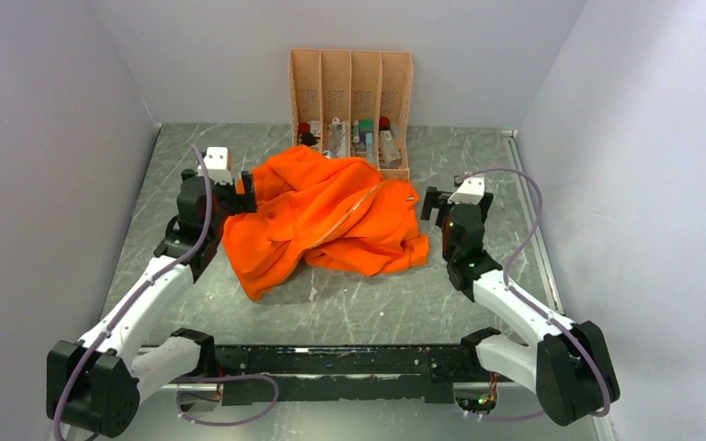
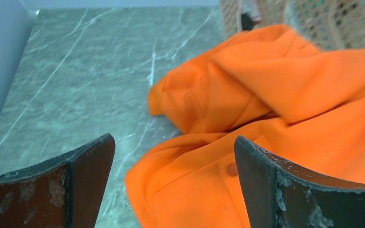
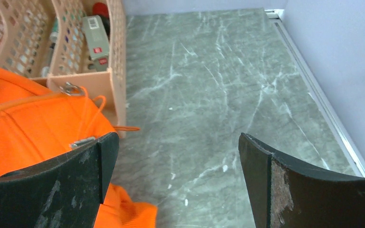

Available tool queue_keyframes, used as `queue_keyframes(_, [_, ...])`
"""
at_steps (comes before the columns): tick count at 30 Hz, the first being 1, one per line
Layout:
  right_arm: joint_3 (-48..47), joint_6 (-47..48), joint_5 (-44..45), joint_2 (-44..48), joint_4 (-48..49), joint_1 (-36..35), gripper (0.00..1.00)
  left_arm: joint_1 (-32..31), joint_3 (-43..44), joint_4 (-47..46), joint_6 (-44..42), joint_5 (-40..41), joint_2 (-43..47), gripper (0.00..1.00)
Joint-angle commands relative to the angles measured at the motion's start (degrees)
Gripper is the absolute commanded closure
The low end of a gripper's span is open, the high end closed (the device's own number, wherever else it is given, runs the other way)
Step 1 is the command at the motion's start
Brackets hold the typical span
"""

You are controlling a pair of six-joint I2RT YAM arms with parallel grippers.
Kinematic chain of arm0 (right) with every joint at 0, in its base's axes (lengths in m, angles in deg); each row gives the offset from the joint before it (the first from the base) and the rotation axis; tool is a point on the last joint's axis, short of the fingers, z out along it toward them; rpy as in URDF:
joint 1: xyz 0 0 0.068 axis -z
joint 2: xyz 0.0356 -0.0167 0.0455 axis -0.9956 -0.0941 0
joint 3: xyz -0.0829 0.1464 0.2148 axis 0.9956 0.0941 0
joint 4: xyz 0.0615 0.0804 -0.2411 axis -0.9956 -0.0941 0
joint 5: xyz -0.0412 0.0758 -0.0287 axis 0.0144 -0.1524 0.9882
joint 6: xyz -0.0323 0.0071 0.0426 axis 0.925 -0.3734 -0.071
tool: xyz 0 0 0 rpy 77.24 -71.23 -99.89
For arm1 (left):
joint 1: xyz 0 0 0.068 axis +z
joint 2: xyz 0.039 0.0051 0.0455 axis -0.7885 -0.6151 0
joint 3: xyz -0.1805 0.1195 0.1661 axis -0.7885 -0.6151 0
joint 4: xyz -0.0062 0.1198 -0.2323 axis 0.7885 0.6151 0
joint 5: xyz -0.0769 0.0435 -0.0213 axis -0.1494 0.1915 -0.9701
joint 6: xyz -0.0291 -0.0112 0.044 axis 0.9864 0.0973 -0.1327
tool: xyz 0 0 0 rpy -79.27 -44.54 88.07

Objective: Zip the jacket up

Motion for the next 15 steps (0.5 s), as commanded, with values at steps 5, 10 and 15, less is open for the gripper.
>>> queue_keyframes(5, [9.6,5.0,10.9,-5.5,18.7,0.2,0.01,5.4,-9.4,-13.6,-7.1,1.8,-6.3,0.0])
queue_keyframes(10, [14.6,7.2,11.5,-12.1,31.9,0.4,0.01,9.1,-13.0,-23.4,-5.6,-4.4,-14.5,0.0])
queue_keyframes(15, [15.8,11.1,12.3,-21.4,44.8,1.3,0.01,13.1,-16.2,-34.5,-6.5,-3.8,-21.9,0.0])
